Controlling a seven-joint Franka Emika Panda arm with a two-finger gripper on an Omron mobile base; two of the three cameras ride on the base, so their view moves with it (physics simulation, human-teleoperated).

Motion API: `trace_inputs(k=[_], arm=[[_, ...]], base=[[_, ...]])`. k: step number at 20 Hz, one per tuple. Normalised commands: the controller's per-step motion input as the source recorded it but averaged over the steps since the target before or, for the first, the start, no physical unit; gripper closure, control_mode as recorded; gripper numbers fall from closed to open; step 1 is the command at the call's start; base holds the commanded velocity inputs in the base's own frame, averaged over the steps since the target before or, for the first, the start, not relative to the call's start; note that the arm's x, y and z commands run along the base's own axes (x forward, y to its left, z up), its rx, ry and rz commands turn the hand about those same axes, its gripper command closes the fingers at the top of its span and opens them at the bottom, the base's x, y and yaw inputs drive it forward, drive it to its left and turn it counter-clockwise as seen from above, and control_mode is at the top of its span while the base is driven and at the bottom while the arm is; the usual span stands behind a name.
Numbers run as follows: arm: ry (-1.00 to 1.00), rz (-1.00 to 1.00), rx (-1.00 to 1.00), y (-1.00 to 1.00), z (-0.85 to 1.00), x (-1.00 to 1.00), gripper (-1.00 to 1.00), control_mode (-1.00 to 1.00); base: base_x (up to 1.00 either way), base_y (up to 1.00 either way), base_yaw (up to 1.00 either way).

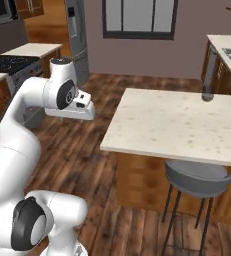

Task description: Pick the candle and jar from the dining table and place them in the open cabinet. Close the cabinet after placing the objects.

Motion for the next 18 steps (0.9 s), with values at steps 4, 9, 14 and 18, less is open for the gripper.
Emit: trace_inputs(k=[4, 9, 14, 18], arm=[[0.00, 0.00, 0.00, 0.00, 0.00, 0.00, -1.00, 1.00], [0.00, 0.00, 0.00, 0.00, 0.00, 0.00, -1.00, 1.00], [0.00, 0.00, 0.00, 0.00, 0.00, 0.00, -1.00, 1.00], [0.00, 0.00, 0.00, 0.00, 0.00, 0.00, -1.00, 1.00]], base=[[0.19, 1.00, 0.00], [0.35, 0.99, 0.00], [0.80, 0.61, 0.00], [1.00, 0.36, 0.00]])
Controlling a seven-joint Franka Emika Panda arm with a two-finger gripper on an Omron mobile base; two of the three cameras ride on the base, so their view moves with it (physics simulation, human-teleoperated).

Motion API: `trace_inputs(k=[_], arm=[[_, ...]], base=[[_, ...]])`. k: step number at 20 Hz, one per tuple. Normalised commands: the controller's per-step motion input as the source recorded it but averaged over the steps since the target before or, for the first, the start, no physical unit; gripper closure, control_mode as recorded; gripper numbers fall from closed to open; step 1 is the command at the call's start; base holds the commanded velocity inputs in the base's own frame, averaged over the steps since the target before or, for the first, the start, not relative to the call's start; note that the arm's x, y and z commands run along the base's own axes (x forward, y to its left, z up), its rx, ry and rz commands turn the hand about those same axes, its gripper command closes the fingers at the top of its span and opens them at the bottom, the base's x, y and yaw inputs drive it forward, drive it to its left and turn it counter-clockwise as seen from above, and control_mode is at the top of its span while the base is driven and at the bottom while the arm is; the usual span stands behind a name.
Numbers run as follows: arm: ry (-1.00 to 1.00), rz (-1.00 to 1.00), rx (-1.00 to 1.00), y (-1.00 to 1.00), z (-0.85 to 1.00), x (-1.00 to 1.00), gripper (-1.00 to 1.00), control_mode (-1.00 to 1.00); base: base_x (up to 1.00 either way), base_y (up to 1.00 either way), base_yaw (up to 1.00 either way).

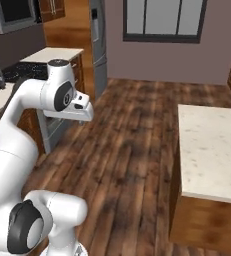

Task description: Pick the candle and jar from the dining table and place them in the open cabinet. Close the cabinet after placing the objects.

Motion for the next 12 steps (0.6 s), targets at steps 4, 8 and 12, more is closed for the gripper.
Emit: trace_inputs(k=[4, 8, 12], arm=[[0.00, 0.00, 0.00, 0.00, 0.00, 0.00, -1.00, 1.00], [0.00, 0.00, 0.00, 0.00, 0.00, 0.00, -1.00, 1.00], [0.00, 0.00, 0.00, 0.00, 0.00, 0.00, -1.00, 1.00]], base=[[1.00, 0.27, 0.00], [1.00, 0.19, -0.01], [1.00, 0.09, -0.05]])
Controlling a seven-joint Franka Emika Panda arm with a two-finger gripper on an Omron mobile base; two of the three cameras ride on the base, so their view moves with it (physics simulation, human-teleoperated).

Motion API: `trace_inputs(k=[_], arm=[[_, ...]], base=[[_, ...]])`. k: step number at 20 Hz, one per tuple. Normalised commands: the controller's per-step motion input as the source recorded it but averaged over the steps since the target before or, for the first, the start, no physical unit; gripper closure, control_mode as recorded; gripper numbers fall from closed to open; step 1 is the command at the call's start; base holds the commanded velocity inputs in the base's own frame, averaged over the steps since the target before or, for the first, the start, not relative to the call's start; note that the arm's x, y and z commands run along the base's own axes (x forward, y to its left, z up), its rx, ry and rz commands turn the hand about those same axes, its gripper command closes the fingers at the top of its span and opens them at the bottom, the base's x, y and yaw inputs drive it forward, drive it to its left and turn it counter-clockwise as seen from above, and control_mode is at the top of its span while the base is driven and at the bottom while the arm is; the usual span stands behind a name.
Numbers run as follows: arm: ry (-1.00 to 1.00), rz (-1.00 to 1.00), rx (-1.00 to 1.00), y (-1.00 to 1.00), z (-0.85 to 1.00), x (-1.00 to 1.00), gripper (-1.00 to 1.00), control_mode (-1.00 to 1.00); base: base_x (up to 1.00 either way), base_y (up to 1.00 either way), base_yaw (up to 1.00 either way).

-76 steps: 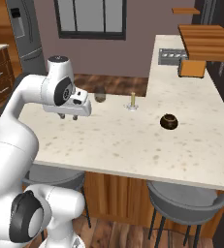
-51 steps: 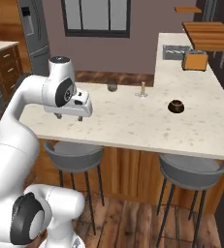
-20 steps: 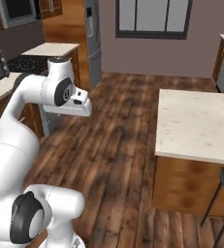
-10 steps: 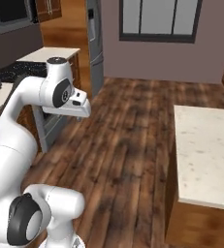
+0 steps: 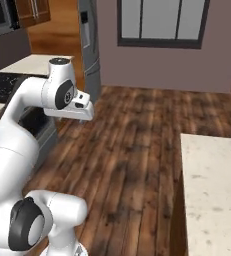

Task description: Pick the candle and jar from the dining table and place them in the open cabinet. Close the cabinet after placing the objects.

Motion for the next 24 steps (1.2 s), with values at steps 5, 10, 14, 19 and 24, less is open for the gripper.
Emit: trace_inputs(k=[5, 10, 14, 19, 24], arm=[[0.00, 0.00, 0.00, 0.00, 0.00, 0.00, -1.00, 1.00], [0.00, 0.00, 0.00, 0.00, 0.00, 0.00, -1.00, 1.00], [0.00, 0.00, 0.00, 0.00, 0.00, 0.00, -1.00, 1.00], [0.00, 0.00, 0.00, 0.00, 0.00, 0.00, -1.00, 1.00], [0.00, 0.00, 0.00, 0.00, 0.00, 0.00, -1.00, 1.00]], base=[[1.00, 0.04, -0.09], [1.00, 0.04, -0.21], [1.00, 0.00, -0.27], [1.00, 0.03, -0.34], [0.97, 0.05, -0.46]])
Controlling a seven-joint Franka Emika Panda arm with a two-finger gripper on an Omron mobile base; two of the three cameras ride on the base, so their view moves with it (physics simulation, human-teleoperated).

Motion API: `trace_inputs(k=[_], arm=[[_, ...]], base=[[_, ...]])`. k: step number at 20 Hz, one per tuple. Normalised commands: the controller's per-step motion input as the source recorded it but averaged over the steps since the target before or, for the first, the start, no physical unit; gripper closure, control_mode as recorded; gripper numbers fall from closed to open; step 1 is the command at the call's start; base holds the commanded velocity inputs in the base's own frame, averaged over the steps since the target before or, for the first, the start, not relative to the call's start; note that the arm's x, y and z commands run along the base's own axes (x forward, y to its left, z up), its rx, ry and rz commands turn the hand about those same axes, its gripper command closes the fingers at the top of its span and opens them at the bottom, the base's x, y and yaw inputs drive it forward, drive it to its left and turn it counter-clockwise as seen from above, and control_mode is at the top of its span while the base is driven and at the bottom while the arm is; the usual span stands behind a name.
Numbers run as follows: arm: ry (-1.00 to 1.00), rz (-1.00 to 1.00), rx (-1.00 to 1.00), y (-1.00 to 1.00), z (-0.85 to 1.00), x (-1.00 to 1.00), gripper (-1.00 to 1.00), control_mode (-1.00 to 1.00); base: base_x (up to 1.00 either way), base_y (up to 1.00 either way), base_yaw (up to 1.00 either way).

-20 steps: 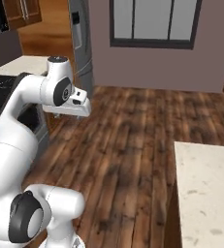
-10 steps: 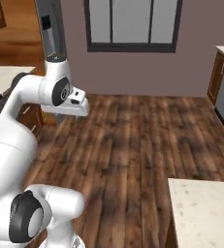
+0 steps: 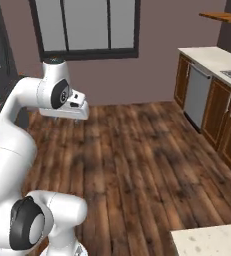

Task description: Pick the candle and jar from the dining table and place them in the open cabinet. Close the cabinet after placing the objects.

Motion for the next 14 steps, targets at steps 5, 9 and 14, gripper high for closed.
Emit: trace_inputs(k=[5, 9, 14], arm=[[0.00, 0.00, 0.00, 0.00, 0.00, 0.00, -1.00, 1.00], [0.00, 0.00, 0.00, 0.00, 0.00, 0.00, -1.00, 1.00], [0.00, 0.00, 0.00, 0.00, 0.00, 0.00, -1.00, 1.00]], base=[[0.95, 0.00, -0.50], [0.93, 0.00, -0.52], [0.87, 0.00, -0.51]])
